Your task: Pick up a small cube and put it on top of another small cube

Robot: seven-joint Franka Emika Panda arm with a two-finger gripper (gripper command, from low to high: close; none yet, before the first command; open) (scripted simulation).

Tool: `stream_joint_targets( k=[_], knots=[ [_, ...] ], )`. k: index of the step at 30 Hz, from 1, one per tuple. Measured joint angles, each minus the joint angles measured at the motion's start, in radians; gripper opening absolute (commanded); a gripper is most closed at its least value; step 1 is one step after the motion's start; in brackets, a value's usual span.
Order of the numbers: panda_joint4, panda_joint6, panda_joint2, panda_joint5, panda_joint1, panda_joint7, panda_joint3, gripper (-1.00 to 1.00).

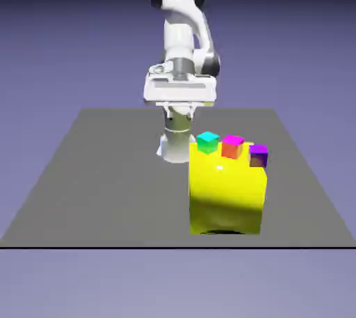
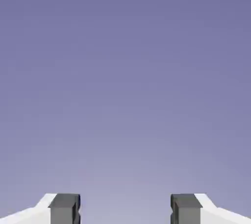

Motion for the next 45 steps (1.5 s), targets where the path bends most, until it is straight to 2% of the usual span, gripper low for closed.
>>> stream_joint_targets(
  k=[45],
  knots=[
    [-0.107, -0.434, -0.299, -0.173, 0.635, -1.597, -1.631, 0.00]
  ],
)
